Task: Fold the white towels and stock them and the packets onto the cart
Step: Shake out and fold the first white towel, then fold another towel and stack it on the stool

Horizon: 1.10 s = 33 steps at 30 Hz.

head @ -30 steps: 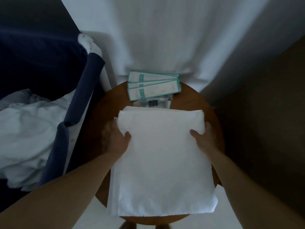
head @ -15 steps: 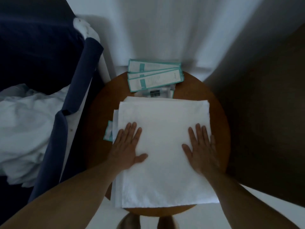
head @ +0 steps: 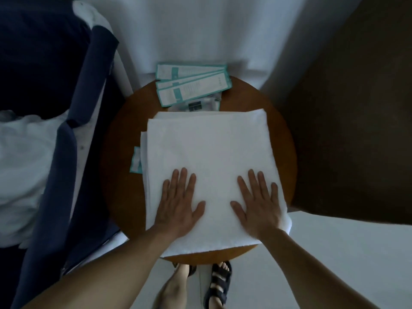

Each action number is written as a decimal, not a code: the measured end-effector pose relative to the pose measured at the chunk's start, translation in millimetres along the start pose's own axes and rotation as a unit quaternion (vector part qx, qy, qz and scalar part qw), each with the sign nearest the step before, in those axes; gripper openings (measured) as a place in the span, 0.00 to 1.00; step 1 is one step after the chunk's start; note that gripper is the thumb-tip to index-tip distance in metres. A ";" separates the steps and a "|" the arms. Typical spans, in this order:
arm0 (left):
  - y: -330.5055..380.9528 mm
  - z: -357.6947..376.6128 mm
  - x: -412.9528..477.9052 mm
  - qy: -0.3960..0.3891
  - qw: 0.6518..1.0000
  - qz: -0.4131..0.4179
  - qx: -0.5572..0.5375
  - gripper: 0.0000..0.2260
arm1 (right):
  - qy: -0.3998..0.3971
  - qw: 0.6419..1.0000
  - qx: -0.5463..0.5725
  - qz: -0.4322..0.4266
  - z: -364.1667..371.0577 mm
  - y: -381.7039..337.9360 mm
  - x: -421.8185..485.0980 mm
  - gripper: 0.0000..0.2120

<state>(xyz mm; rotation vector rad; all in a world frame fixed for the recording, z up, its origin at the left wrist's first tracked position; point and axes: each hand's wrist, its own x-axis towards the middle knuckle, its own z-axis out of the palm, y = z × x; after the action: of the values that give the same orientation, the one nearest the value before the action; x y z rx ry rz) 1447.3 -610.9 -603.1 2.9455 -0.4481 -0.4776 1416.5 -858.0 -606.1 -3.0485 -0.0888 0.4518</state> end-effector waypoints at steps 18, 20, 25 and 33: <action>0.4 -192.4 -25.8 0.099 0.992 -0.077 0.029 0.34 | 0.093 0.990 0.082 -0.064 -163.6 -83.8 11.2 0.36; -19.6 -238.2 -39.0 0.126 0.987 -0.095 0.030 0.32 | 0.112 0.985 0.098 -0.089 -206.1 -114.0 17.9 0.38; -105.1 -298.9 -87.3 0.187 0.968 -0.166 -0.013 0.30 | 0.132 0.972 0.108 -0.163 -286.3 -203.6 29.6 0.42; -303.2 -315.4 -147.3 0.168 0.942 -0.283 -0.063 0.31 | 0.039 0.959 0.064 -0.274 -291.0 -385.5 70.5 0.40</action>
<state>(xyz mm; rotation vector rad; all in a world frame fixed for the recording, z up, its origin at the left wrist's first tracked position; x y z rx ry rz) 1498.4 -254.6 -314.1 2.9050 0.4612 -0.0353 1550.0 -483.5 -322.8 -2.7369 -0.8360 0.2791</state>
